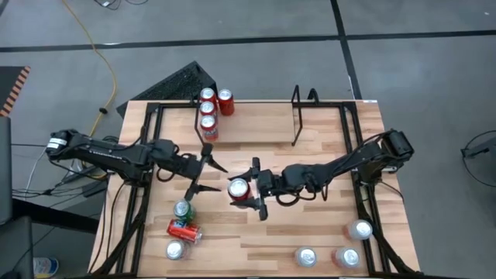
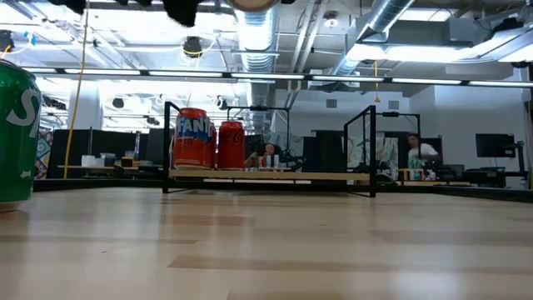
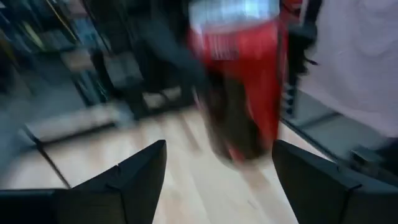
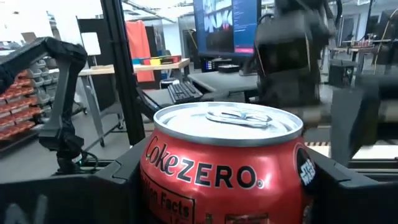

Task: Place canned beverage on shelf
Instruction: Put the red black soda can on the shelf and align with the other red black soda cans

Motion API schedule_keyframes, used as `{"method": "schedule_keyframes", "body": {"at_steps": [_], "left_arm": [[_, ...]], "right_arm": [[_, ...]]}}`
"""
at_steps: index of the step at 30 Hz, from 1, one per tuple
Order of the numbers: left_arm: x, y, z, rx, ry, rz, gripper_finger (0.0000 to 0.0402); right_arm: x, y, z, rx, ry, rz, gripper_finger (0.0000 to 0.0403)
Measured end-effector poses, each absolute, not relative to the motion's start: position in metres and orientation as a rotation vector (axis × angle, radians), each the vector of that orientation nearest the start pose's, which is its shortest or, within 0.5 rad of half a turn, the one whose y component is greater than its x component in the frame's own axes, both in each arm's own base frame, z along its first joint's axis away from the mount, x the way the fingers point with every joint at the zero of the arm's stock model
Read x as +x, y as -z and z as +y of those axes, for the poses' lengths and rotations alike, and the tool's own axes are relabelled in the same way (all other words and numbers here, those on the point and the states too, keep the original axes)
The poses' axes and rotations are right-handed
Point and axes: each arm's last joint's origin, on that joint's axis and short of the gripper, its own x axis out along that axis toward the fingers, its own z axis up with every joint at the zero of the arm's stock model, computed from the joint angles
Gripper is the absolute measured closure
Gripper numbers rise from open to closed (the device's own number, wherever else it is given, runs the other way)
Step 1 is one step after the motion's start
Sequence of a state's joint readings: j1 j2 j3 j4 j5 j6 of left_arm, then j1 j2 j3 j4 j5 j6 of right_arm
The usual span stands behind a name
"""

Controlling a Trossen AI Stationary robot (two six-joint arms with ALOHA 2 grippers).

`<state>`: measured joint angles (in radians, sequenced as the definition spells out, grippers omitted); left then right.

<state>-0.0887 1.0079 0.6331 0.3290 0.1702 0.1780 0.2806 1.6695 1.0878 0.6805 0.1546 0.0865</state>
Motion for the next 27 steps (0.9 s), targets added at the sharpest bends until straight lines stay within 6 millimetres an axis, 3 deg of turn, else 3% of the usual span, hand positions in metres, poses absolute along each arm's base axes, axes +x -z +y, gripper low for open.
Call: {"method": "schedule_keyframes", "body": {"at_steps": [6, 9, 17, 21, 27], "left_arm": [[0.216, -0.295, -0.033, 0.463, 0.055, -0.001, 0.0125], [0.214, -0.298, -0.037, 0.549, 0.043, -0.027, 0.0125], [0.211, -0.311, -0.045, 0.34, 0.217, -0.046, 0.0125], [0.211, -0.316, -0.045, 0.378, 0.239, 0.009, 0.0125], [0.223, -0.304, -0.048, 0.437, 0.262, 0.155, 0.0125]], "right_arm": [[0.366, -0.288, 0.103, 0.103, -0.134, -0.06, 0.0132], [0.366, -0.283, 0.103, 0.107, -0.13, -0.01, 0.0132], [0.366, -0.273, 0.102, 0.088, -0.122, 0.087, 0.0132], [0.367, -0.267, 0.095, 0.107, -0.099, 0.157, 0.0132], [0.372, -0.258, 0.087, 0.124, -0.087, 0.189, 0.0132]]}}
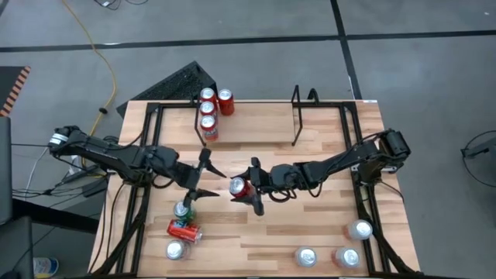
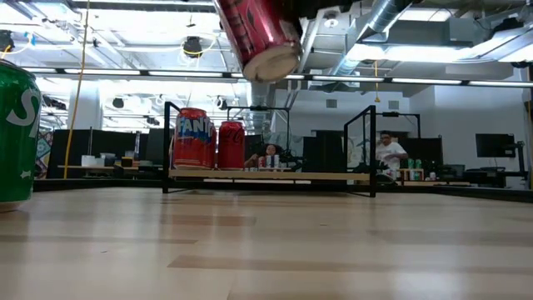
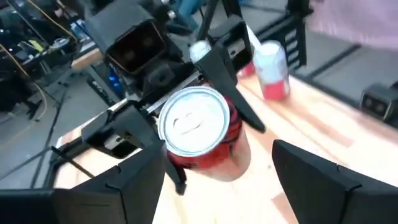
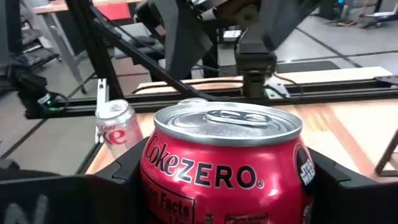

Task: Place canned beverage on shelf
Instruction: Put the red black soda can on the shelf and align with the other red black soda cans

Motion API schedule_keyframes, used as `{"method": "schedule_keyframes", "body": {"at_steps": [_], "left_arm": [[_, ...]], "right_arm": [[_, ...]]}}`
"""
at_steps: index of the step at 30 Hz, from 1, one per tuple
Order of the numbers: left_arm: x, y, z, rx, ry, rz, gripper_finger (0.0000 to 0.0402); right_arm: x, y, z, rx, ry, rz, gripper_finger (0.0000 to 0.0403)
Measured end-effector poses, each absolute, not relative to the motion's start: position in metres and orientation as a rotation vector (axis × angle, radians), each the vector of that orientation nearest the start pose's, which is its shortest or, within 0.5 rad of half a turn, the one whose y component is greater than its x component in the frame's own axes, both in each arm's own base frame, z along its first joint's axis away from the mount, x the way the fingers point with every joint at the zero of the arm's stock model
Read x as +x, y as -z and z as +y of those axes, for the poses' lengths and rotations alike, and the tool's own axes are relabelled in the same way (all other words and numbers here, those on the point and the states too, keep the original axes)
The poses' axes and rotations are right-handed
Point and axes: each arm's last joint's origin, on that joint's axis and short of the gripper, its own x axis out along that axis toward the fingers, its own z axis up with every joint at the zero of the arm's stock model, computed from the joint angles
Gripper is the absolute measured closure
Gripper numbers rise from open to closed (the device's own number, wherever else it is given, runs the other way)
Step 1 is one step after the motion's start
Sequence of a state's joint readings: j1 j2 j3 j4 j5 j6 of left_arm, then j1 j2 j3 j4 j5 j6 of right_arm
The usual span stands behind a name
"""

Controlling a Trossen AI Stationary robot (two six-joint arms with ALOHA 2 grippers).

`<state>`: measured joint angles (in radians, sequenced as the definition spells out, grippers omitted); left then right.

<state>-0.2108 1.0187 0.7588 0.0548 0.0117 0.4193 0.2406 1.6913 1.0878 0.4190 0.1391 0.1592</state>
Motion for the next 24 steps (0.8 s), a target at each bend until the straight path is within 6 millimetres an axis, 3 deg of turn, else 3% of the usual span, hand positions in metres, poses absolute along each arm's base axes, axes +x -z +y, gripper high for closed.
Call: {"method": "schedule_keyframes", "body": {"at_steps": [5, 13, 24], "left_arm": [[0.235, -0.297, -0.054, 0.553, 0.238, 0.204, 0.0125], [0.242, -0.308, -0.058, 0.61, 0.222, 0.18, 0.0121], [0.255, -0.29, -0.062, 0.676, 0.226, 0.274, 0.0104]], "right_arm": [[0.372, -0.256, 0.085, 0.148, -0.111, 0.217, 0.0132], [0.371, -0.252, 0.087, 0.148, -0.156, 0.27, 0.0132], [0.371, -0.252, 0.087, 0.155, -0.157, 0.262, 0.0132]]}}
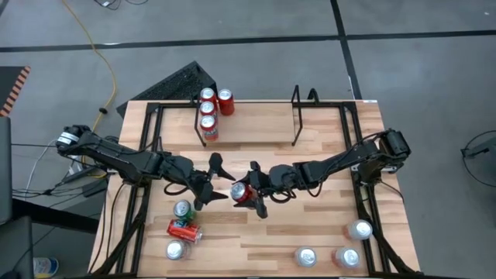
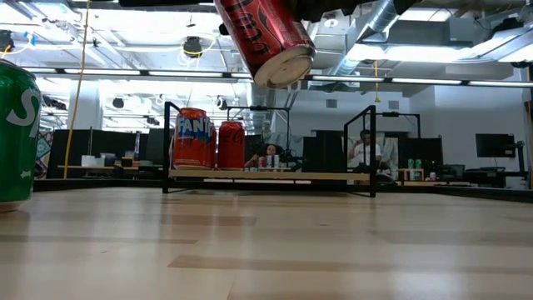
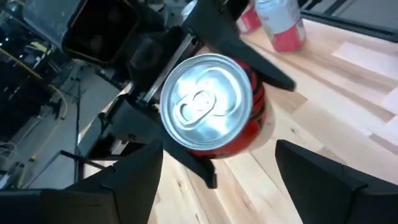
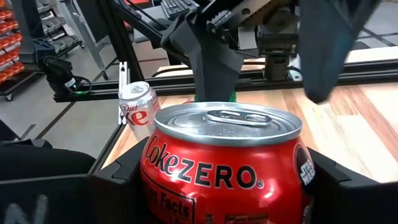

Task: Place canned beverage on shelf
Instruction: Put the red black soda can on the shelf and align with the other red black soda cans

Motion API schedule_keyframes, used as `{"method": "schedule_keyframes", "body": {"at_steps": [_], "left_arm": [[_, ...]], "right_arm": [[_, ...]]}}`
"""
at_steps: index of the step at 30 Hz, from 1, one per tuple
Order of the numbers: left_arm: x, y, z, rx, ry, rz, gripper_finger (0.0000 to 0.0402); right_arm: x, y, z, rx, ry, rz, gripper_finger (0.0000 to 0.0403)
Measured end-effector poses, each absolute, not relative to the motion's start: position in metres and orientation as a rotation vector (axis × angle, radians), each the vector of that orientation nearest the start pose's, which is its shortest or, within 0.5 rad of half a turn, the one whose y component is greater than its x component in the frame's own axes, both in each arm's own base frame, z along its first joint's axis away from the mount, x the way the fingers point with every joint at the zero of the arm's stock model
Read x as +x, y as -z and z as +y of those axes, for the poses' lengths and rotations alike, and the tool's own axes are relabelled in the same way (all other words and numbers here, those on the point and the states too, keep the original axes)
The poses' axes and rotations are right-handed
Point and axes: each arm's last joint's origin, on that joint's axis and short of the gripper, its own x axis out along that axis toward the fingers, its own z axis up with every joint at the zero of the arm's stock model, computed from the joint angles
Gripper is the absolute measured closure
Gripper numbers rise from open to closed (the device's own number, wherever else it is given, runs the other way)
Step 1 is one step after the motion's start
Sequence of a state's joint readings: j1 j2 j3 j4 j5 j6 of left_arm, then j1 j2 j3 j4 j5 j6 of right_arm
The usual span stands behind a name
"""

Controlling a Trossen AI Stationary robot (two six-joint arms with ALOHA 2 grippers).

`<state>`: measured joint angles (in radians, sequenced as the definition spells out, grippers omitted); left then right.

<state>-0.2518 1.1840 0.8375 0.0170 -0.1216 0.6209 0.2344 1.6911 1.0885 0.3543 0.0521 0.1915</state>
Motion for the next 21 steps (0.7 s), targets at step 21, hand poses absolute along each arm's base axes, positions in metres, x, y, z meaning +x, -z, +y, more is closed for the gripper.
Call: {"method": "schedule_keyframes", "body": {"at_steps": [21], "left_arm": [[0.2557, -0.2934, -0.0614, 0.738, 0.156, 0.257, 0.0103]], "right_arm": [[0.3701, -0.2484, 0.0869, 0.169, -0.148, 0.306, 0.0132]]}}
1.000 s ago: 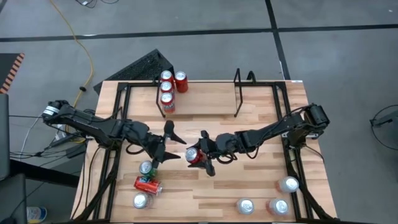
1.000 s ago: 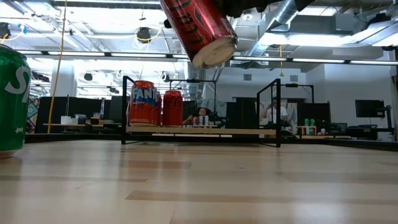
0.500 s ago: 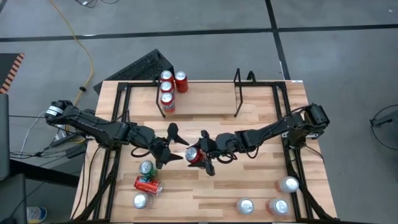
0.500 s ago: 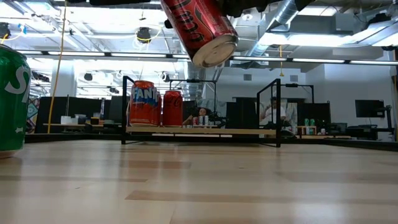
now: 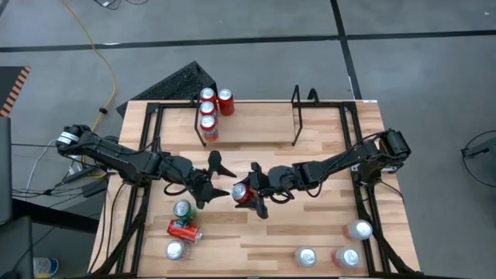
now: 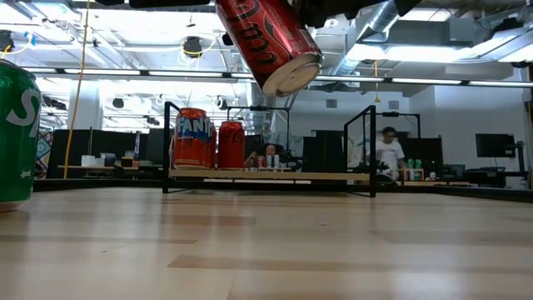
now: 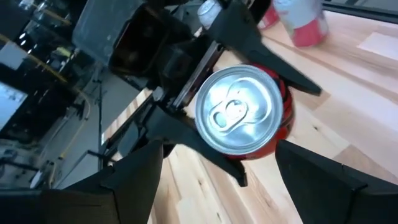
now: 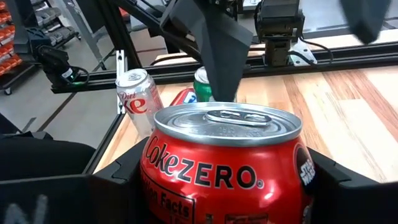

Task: Place canned beverage on shelf
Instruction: Put the red black soda can on the shelf and align with the other red black soda cans

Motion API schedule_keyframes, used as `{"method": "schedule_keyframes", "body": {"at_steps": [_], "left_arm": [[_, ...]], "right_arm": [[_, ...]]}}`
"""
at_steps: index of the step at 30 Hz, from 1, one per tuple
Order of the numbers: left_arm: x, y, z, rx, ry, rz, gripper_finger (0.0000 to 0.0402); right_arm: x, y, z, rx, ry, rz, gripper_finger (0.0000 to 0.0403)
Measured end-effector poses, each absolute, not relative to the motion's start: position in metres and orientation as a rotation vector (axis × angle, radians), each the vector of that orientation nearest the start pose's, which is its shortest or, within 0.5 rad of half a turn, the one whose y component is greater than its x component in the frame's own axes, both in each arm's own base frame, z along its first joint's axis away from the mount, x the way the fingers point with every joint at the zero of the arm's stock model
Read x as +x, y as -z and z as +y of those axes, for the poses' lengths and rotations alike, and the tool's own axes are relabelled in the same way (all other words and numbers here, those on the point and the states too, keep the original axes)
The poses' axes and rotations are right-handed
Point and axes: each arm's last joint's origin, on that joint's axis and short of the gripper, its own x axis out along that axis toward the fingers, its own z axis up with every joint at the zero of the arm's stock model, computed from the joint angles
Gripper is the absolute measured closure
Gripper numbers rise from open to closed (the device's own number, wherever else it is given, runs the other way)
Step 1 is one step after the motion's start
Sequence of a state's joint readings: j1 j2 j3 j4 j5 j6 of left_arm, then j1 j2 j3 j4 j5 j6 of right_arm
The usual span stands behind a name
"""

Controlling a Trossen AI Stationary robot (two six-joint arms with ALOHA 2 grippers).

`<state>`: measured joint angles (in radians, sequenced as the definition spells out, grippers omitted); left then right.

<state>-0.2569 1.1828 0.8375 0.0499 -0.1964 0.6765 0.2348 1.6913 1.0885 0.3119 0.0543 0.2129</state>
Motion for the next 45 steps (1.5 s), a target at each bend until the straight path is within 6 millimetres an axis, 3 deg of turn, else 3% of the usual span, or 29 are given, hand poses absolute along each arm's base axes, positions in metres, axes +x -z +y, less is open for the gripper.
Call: {"method": "schedule_keyframes", "body": {"at_steps": [5, 12, 15, 20, 26, 28, 35, 42, 45], "left_arm": [[0.256, -0.294, -0.058, 0.709, 0.05, 0.288, 0.0103], [0.256, -0.294, -0.055, 0.619, -0.078, 0.314, 0.0103], [0.256, -0.294, -0.055, 0.582, -0.087, 0.313, 0.0103], [0.256, -0.294, -0.055, 0.527, -0.095, 0.309, 0.0103], [0.256, -0.294, -0.055, 0.491, -0.1, 0.307, 0.0103], [0.255, -0.294, -0.055, 0.489, -0.099, 0.307, 0.0103], [0.254, -0.293, -0.058, 0.461, -0.028, 0.311, 0.0103], [0.251, -0.29, -0.066, 0.369, 0.168, 0.313, 0.0103], [0.246, -0.302, -0.071, 0.282, 0.303, 0.225, 0.0103]], "right_arm": [[0.369, -0.246, 0.085, 0.155, 0.042, 0.31, 0.0132], [0.357, -0.241, 0.079, 0.172, 0.688, 0.214, 0.0132], [0.353, -0.243, 0.076, 0.137, 0.884, 0.136, 0.0132], [0.354, -0.245, 0.063, 0.146, 0.972, 0.102, 0.0132], [0.366, -0.234, 0.056, 0.091, 0.839, 0.194, 0.0132], [0.369, -0.233, 0.06, 0.063, 0.684, 0.243, 0.0132], [0.385, -0.237, 0.085, 0.093, 0.002, 0.177, 0.0132], [0.38, -0.246, 0.098, 0.152, -0.105, 0.155, 0.0132], [0.38, -0.248, 0.1, 0.153, -0.134, 0.143, 0.0132]]}}
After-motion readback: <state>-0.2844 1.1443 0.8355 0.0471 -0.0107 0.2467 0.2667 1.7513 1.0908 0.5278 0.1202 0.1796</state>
